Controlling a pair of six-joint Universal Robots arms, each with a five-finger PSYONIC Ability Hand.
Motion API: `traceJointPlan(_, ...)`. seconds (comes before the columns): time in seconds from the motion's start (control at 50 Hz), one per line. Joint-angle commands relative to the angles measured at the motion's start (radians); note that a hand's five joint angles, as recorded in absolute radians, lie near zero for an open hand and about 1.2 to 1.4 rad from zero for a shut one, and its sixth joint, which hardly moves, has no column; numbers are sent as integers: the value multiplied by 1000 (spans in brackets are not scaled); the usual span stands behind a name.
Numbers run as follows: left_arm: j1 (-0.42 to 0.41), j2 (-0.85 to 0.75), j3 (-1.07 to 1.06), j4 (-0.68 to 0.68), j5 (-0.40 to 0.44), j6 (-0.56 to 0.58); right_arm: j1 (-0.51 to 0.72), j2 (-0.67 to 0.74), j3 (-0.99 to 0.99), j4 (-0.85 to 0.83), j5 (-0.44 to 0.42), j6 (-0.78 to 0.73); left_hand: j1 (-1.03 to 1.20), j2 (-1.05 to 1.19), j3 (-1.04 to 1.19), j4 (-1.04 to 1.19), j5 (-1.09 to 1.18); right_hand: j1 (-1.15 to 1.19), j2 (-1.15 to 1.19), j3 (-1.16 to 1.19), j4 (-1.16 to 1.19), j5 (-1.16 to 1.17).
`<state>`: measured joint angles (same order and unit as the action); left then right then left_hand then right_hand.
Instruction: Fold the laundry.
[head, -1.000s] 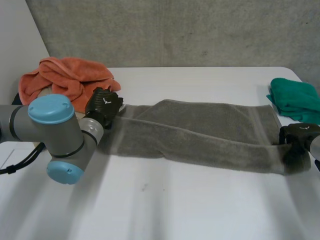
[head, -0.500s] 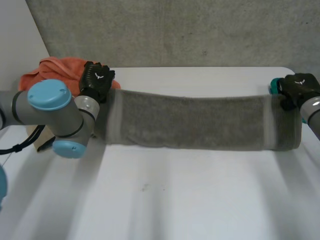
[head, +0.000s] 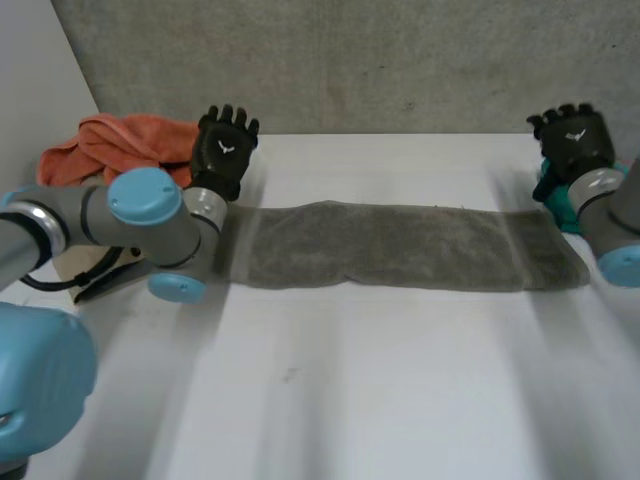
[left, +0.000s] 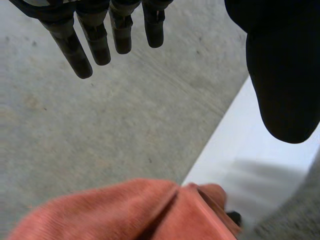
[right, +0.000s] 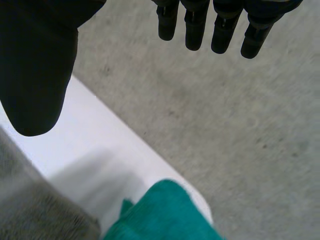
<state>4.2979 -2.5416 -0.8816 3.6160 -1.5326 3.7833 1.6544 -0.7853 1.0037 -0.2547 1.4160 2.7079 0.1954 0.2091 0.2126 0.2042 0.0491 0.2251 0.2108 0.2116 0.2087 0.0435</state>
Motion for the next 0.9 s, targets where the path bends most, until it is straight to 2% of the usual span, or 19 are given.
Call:
traceJointPlan(0.02,-3,248,-247,-2,-1,-10,-48,-245,219,129,-69,1,-21,-35,-38,-30,-49,97,111,111,114,104)
traceJointPlan(0.14,-10,398,-462,-6,3,-82,-154,-279,302,388,-169,-10,-21,-35,-38,-30,-49,391,405,404,407,398)
traceJointPlan(0.18,-12,420,-502,-6,6,-111,-171,-276,320,423,-184,-13,-21,-35,-38,-30,-49,461,476,475,478,468)
traceJointPlan(0.22,-13,441,-549,-5,22,-147,-191,-275,346,428,-219,-17,-21,-35,-38,-30,-49,549,564,563,566,556)
traceJointPlan(0.34,-13,446,-617,-2,57,-188,-202,-213,385,353,-265,-63,-21,-35,-38,-30,-49,526,541,540,543,533)
traceJointPlan(0.44,-12,442,-637,0,63,-191,-199,-154,382,269,-264,-88,-21,-35,-38,-30,-49,509,523,522,525,516)
traceJointPlan(0.58,-12,443,-646,0,63,-192,-197,-85,354,247,-261,-103,-20,-34,-37,-29,-48,517,532,531,534,524)
traceJointPlan(0.62,-12,446,-652,1,63,-192,-196,-69,348,236,-261,-111,-20,-34,-37,-29,-48,672,686,686,688,679)
traceJointPlan(0.66,-12,448,-652,3,63,-192,-197,-66,345,221,-255,-112,-20,-34,-37,-29,-48,1067,1082,1081,1084,1074)
traceJointPlan(0.68,-12,449,-654,3,63,-192,-199,-65,342,206,-243,-111,-20,-34,-37,-29,-48,1170,1184,1184,1187,1177)
traceJointPlan(0.8,-12,465,-662,1,63,-192,-226,-91,362,172,-114,-122,-20,-34,-37,-29,-48,1171,1185,1185,1188,1178)
traceJointPlan(0.9,-6,518,-701,3,63,-192,-355,-184,374,153,-91,-193,-21,-35,-38,-30,-49,1171,1185,1185,1188,1178)
